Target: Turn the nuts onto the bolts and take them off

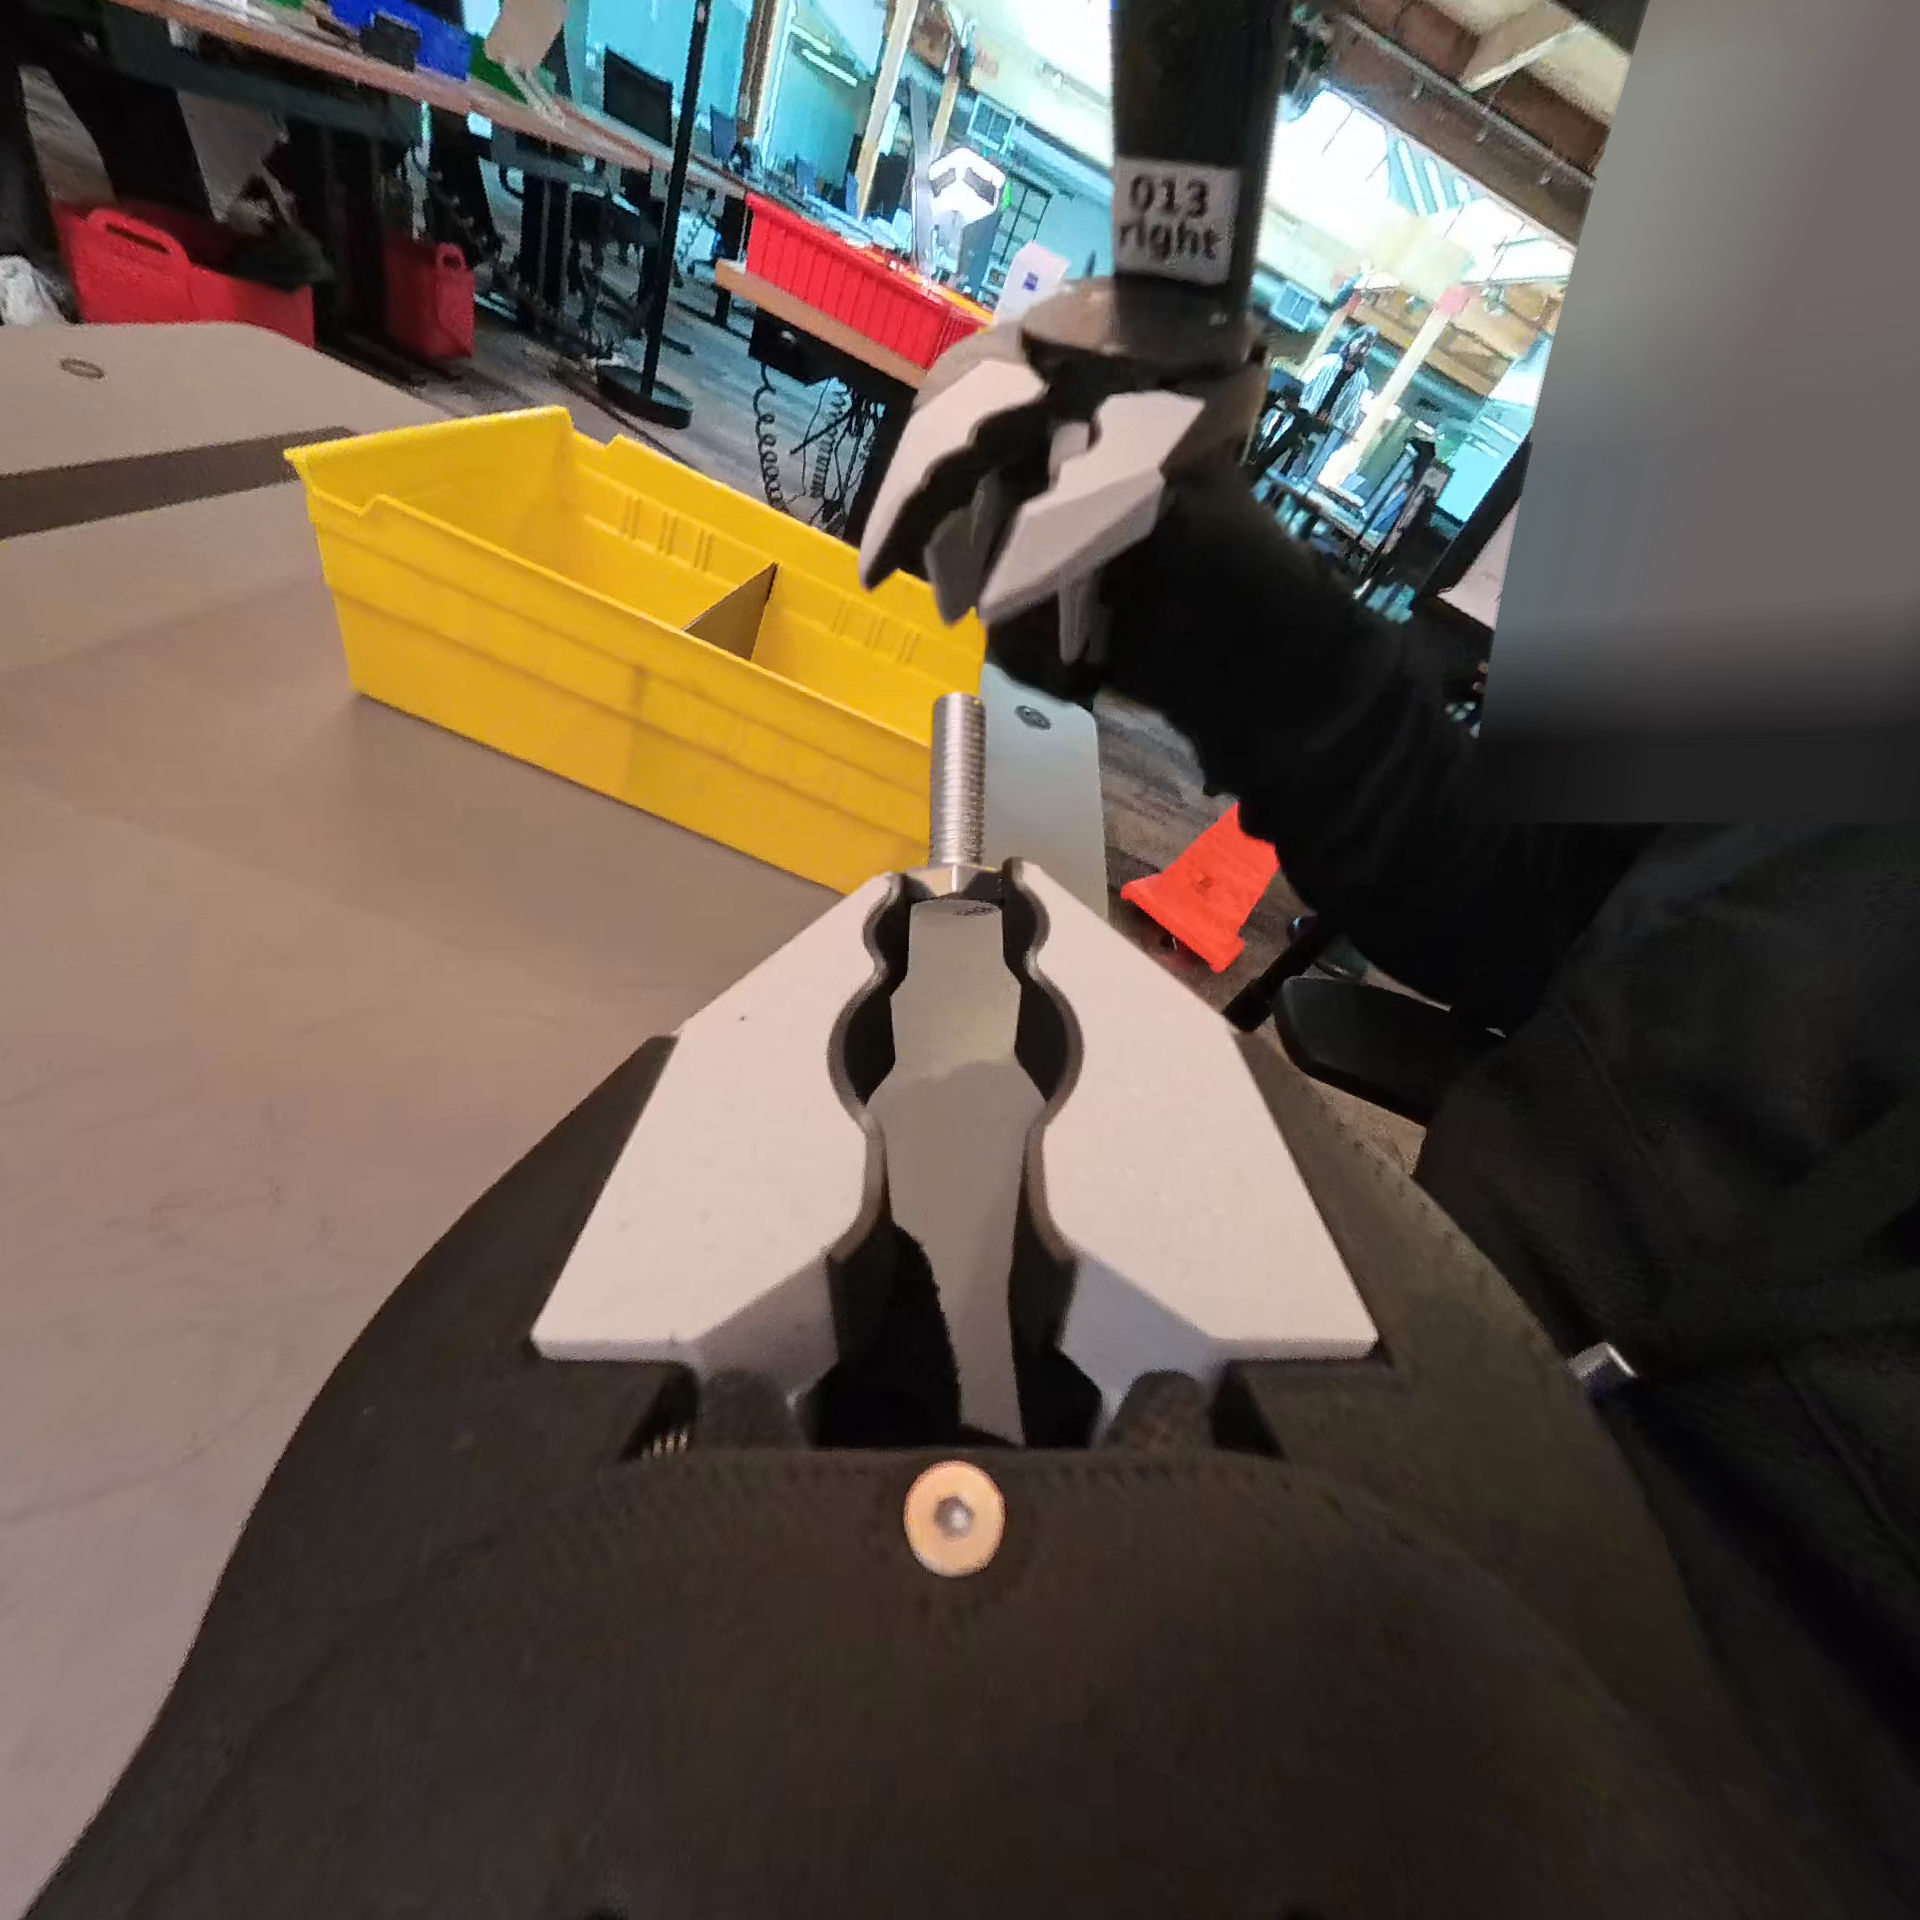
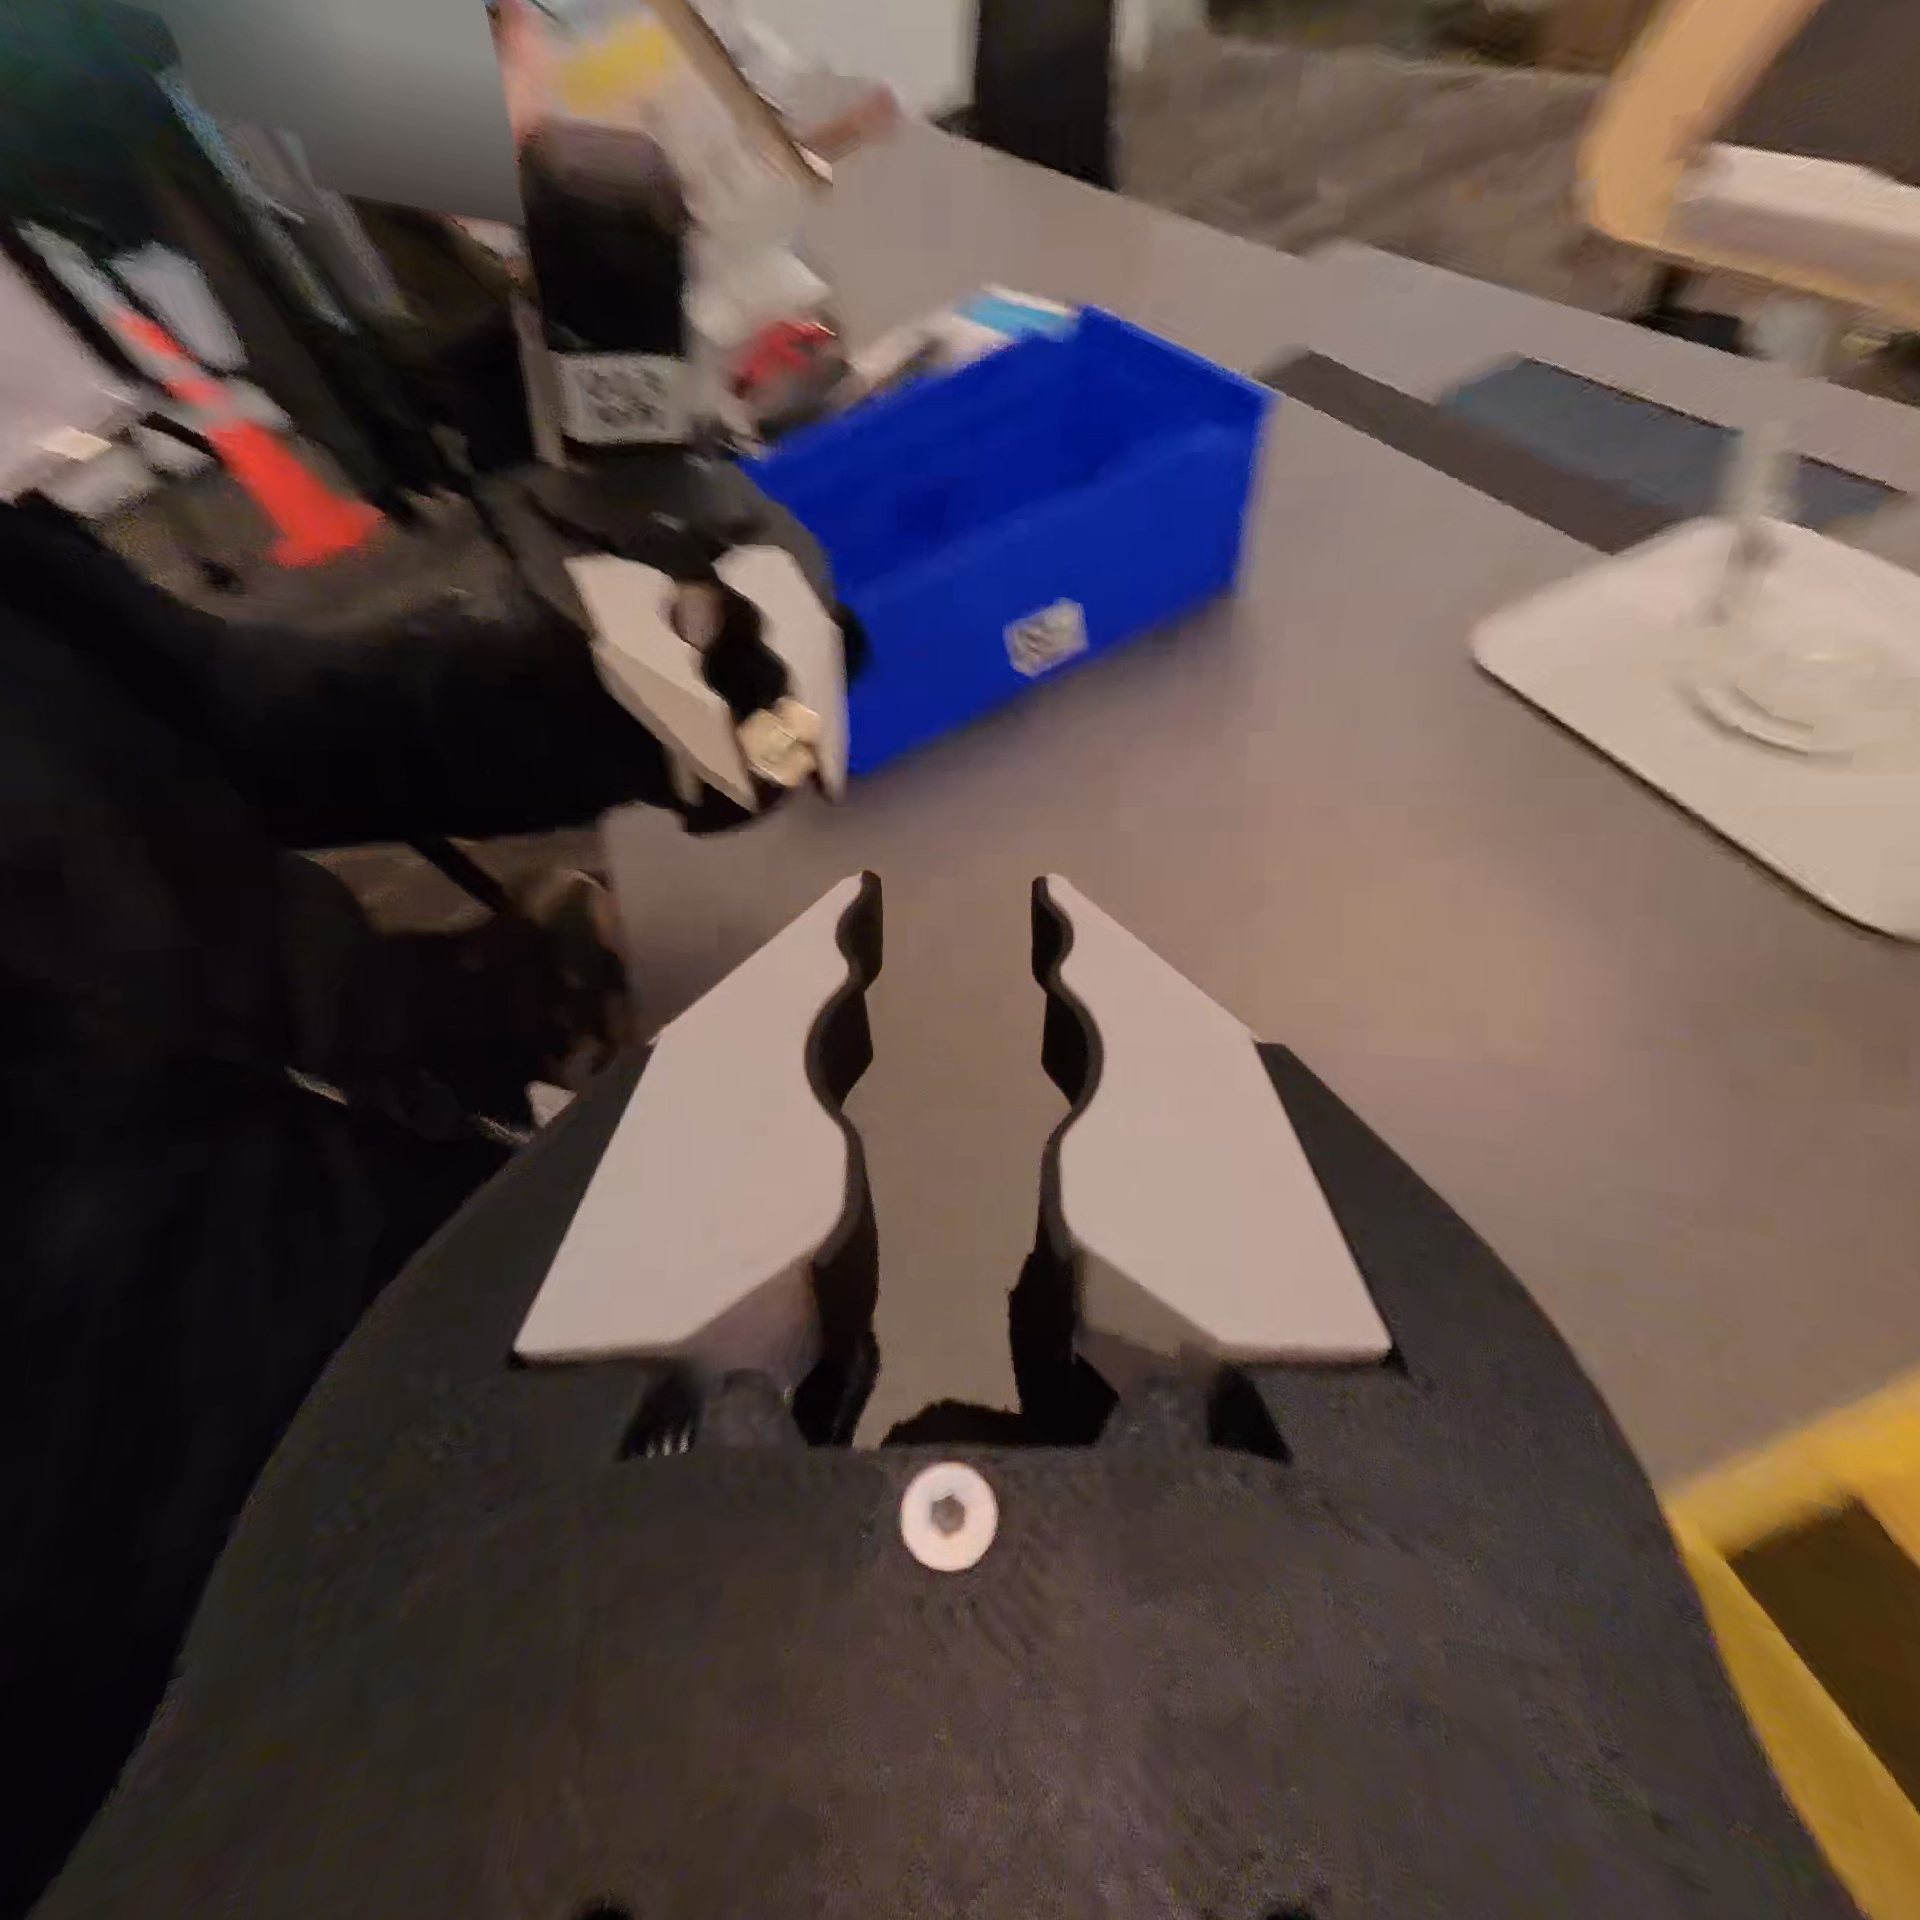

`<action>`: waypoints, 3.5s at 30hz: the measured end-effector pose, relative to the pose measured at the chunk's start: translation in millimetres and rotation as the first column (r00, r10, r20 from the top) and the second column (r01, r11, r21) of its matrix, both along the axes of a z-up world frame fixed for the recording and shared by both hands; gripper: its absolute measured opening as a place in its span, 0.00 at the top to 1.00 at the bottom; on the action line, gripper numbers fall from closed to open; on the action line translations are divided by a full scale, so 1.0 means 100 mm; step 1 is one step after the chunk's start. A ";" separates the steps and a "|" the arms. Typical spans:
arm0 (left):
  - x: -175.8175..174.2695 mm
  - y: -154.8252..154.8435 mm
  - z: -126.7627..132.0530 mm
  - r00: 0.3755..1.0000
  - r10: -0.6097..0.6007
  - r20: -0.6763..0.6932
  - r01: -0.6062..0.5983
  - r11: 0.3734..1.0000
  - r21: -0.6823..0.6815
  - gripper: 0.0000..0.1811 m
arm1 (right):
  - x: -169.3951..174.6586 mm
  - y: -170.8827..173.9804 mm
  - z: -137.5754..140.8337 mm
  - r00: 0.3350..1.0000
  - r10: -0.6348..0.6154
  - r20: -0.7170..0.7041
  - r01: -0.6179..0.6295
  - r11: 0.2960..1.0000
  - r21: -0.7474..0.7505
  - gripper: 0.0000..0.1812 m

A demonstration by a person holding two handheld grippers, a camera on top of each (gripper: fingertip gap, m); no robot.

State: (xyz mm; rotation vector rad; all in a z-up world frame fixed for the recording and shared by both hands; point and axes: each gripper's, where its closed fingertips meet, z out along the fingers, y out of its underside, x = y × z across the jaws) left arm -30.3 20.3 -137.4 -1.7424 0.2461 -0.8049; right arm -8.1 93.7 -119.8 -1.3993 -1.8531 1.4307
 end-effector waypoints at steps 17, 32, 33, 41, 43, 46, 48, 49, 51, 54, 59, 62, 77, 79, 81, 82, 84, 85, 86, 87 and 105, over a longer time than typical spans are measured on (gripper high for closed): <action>0.03 -0.07 0.17 0.997 -0.011 0.072 0.006 0.998 0.069 0.91 | -0.40 -0.87 0.12 0.963 0.201 -0.177 -0.252 0.904 -0.345 0.96; -0.17 -0.17 0.22 0.998 0.041 -0.056 -0.037 0.997 0.065 0.95 | 0.20 2.20 -0.72 0.776 -0.459 0.433 0.298 0.872 0.389 0.96; -0.17 -0.17 0.21 0.997 0.040 -0.061 -0.036 0.997 0.061 0.95 | 0.23 2.27 -0.85 0.741 -0.456 0.493 0.270 0.874 0.404 0.96; -0.29 -0.22 0.25 0.988 0.078 -0.132 -0.070 0.995 0.065 0.95 | 0.30 2.60 -1.73 0.479 -0.425 0.768 0.089 0.894 0.440 0.96; -0.32 -0.23 0.25 0.987 0.082 -0.139 -0.074 0.995 0.064 0.95 | 0.26 2.64 -1.85 0.449 -0.423 0.787 0.063 0.894 0.444 0.95; -0.38 -0.24 0.23 0.982 0.097 -0.164 -0.089 0.994 0.056 0.95 | 0.15 2.76 -1.85 0.447 -0.477 0.757 0.082 0.864 0.496 0.84; -0.50 -0.26 0.24 0.972 0.130 -0.194 -0.121 0.991 0.055 0.95 | 0.03 2.76 -1.67 0.501 -0.503 0.704 0.128 0.848 0.515 0.85; -0.59 -0.28 0.25 0.965 0.152 -0.214 -0.144 0.988 0.050 0.94 | -0.02 2.73 -1.55 0.539 -0.508 0.672 0.152 0.843 0.515 0.85; -0.85 -0.32 0.28 0.933 0.220 -0.284 -0.216 0.975 0.047 0.93 | -0.09 2.61 -1.29 0.602 -0.518 0.607 0.183 0.830 0.527 0.86; -1.39 -0.47 0.24 0.826 0.325 -0.461 -0.358 0.934 0.016 0.92 | -0.18 2.24 -0.92 0.716 -0.465 0.521 0.190 0.847 0.496 0.88; -2.14 -0.89 -0.21 0.646 0.276 -0.712 -0.551 0.814 -0.185 0.89 | -0.21 1.60 -0.55 0.818 -0.394 0.420 0.172 0.863 0.476 0.88; -2.36 -1.10 -0.52 0.638 0.207 -0.741 -0.593 0.746 -0.302 0.88 | -0.24 1.23 -0.43 0.863 -0.334 0.380 0.145 0.883 0.447 0.89; -2.58 -1.14 -1.56 0.691 0.088 -0.717 -0.606 0.611 -0.509 0.84 | -0.36 0.61 -0.55 0.897 -0.225 0.381 0.063 0.917 0.393 0.90; -2.60 -1.10 -1.61 0.692 0.089 -0.716 -0.607 0.610 -0.510 0.84 | -0.36 0.59 -0.56 0.899 -0.217 0.380 0.057 0.919 0.389 0.90; -2.61 -1.11 -1.73 0.694 0.058 -0.717 -0.606 0.585 -0.539 0.84 | -0.37 0.57 -0.56 0.902 -0.210 0.377 0.055 0.922 0.383 0.90; -2.62 -1.13 -1.78 0.694 0.044 -0.719 -0.607 0.574 -0.550 0.85 | -0.37 0.55 -0.56 0.904 -0.206 0.375 0.053 0.923 0.380 0.90; -2.59 -1.08 -1.80 0.712 0.072 -0.698 -0.597 0.585 -0.549 0.90 | -0.38 0.54 -0.56 0.906 -0.202 0.372 0.050 0.924 0.380 0.90; -2.60 -1.07 -1.80 0.718 0.081 -0.692 -0.599 0.579 -0.553 0.90 | -0.38 0.53 -0.56 0.907 -0.199 0.371 0.048 0.924 0.379 0.90; -2.61 -1.07 -1.80 0.717 0.085 -0.692 -0.601 0.579 -0.551 0.90 | -0.39 0.52 -0.56 0.908 -0.197 0.369 0.047 0.924 0.379 0.90; -2.64 -1.07 -1.80 0.700 0.085 -0.709 -0.614 0.579 -0.536 0.91 | -0.39 0.51 -0.55 0.910 -0.197 0.365 0.048 0.924 0.379 0.90; -2.47 -0.70 -0.25 0.620 0.459 -0.636 -0.634 0.771 -0.062 0.96 | -0.82 -0.21 0.19 0.998 -0.052 0.028 0.048 0.989 0.137 0.86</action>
